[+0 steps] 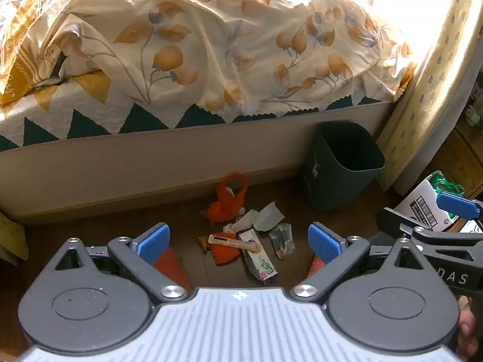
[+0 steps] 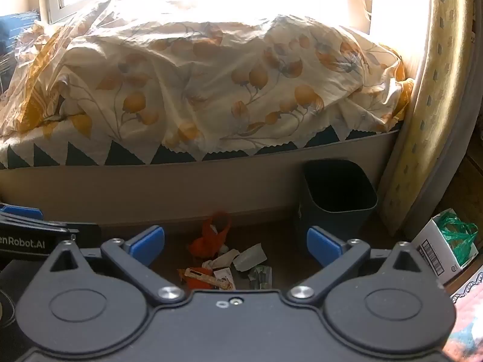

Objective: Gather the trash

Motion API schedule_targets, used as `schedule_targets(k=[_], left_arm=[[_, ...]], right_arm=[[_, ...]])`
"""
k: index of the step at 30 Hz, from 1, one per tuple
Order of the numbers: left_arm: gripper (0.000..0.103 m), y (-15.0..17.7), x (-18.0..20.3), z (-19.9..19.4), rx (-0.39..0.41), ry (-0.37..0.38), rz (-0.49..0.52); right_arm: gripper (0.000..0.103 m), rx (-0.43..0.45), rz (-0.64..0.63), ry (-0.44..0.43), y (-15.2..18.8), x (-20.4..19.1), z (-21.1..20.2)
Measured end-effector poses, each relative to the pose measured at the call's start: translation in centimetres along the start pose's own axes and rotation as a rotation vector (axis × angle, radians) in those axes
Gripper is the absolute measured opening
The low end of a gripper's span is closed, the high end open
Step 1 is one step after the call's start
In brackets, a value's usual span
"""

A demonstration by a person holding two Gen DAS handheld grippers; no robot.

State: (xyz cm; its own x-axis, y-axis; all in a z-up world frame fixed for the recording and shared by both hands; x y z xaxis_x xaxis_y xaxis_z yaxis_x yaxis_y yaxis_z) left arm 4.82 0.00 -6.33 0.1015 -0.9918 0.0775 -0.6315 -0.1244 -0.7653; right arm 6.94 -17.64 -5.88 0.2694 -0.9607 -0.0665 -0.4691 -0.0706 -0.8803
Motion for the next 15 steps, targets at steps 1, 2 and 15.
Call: schedule_targets(k=[1, 2, 15], left_arm=[[0.099, 0.0, -0.01, -0.02, 0.001, 0.0, 0.0], [0.099, 0.02, -0.04, -0.03, 0.001, 0.001, -0.001], [0.099, -0.32, -0.24, -0.74, -0.001, -0.001, 0.001]], right_arm=[[0.101, 0.0, 0.0, 0.0, -0.01, 0.02, -0.01], [0.101, 0.001, -0.008, 0.005, -0.01, -0.01, -0.04], [0.101, 0.014, -0.014, 0.006, -0.25, -0.07, -0.21]])
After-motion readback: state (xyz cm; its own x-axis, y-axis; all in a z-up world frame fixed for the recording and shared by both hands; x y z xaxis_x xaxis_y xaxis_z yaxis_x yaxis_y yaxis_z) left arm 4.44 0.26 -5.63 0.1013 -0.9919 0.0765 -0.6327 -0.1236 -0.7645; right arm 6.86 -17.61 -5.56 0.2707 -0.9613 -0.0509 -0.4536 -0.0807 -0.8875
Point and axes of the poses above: each gripper's, at about its wrist camera, not at the fingertips, and z roughly the way its jaws point, x to its right, y to its underside, the point moved 8 cm from there along z, roughly the way its jaws point, and after that the axes turned 13 degrees about x, right-handed, at the moved point
